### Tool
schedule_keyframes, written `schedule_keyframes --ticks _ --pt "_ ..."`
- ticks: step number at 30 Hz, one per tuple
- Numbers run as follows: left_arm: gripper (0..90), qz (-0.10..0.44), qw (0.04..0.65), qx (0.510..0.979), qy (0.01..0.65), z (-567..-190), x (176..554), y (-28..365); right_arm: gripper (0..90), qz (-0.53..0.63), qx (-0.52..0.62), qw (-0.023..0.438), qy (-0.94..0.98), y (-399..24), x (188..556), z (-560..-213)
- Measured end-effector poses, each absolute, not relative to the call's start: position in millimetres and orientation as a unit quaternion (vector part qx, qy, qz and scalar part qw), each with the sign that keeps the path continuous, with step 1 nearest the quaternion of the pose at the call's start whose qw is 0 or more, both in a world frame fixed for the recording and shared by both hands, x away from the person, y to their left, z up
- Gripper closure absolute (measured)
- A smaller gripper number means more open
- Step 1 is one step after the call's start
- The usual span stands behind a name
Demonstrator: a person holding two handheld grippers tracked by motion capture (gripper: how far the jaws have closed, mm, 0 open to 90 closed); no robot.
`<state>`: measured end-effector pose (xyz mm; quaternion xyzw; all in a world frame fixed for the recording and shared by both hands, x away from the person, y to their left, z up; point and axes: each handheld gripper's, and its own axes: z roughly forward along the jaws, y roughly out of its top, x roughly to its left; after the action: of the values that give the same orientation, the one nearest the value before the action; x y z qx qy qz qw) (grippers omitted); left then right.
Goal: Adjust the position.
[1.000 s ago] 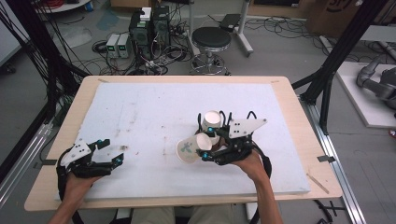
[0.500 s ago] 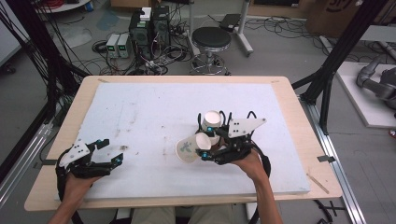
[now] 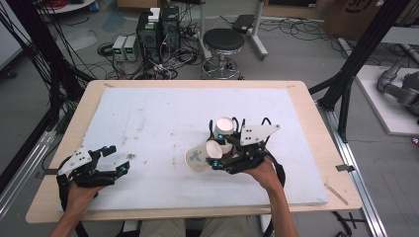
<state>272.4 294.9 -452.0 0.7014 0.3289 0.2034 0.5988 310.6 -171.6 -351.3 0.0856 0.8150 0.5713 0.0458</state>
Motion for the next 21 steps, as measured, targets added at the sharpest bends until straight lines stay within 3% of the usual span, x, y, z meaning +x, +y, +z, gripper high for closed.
schedule_keyframes --ticks 9,21 --pt "14.9 0.188 0.617 0.713 0.274 -425 276 283 37.1 0.569 0.079 0.044 0.817 -168 312 -351" --pt "14.8 0.123 0.613 0.756 0.192 -398 288 258 37.1 0.571 0.069 0.036 0.817 -163 310 -348"
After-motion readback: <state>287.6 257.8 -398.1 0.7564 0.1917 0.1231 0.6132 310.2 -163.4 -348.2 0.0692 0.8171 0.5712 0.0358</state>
